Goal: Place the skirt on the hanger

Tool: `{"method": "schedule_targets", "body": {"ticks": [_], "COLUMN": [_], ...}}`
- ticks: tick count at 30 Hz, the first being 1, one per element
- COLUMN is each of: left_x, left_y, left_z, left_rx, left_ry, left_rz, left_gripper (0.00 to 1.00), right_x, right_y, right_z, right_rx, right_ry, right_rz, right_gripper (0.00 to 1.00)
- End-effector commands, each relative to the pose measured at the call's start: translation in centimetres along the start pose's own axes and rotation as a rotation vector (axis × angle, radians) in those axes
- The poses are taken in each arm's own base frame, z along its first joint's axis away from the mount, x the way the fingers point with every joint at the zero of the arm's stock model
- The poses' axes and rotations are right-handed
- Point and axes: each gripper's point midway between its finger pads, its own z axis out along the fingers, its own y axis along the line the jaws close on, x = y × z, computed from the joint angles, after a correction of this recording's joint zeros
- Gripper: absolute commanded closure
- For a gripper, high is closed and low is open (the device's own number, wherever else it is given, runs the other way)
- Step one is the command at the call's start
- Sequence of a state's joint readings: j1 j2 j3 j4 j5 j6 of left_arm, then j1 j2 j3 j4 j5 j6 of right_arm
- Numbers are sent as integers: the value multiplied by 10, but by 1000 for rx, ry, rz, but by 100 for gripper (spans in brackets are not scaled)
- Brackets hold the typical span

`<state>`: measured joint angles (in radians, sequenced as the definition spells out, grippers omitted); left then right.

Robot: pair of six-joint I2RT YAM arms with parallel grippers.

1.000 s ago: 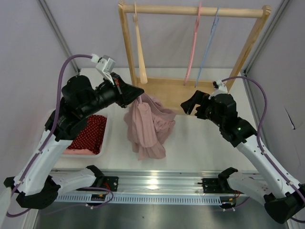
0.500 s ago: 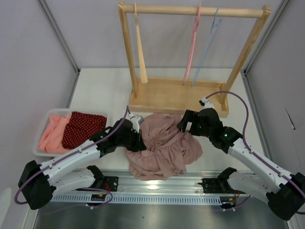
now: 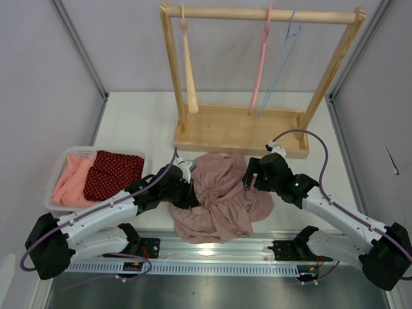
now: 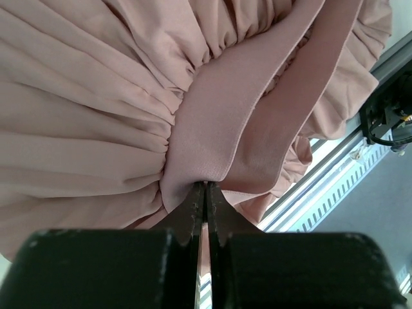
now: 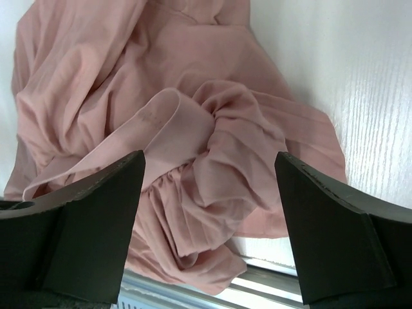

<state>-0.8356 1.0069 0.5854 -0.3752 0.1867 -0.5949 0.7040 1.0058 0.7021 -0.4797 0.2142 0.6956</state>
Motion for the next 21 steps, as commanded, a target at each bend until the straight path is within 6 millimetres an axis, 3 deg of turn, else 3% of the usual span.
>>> {"method": "schedule_targets", "body": {"ticks": [1,4,8,11,16,21], "left_x": [-5,-9,-12,-19,-33,-36], "left_y": [-2,-3,-5,-7,-14,-14], "left_z": [-3,-6,-9,-14,-26,-30], "left_rx": [6,4,4,0,-8,-29], "left_ry": [-36,-50,-57,-76,-107,-98], "left_rz": [0,8,18,31,55,62], "left_gripper": [96,94,86,76,67,53], "right_x": [-19,-20,-18,-20,-21,-18], "right_y": [5,7,9,10,11,11], "right_z": [3,9,15,12,5,0], "right_rx": [33,52,57,54,42,33], "right_ry": [-41,-22,-5,-9,-14,-6], "right_rz": [-28,-44,-48,-48,-42,-43], "right_gripper": [16,30,39,49,63,72]}}
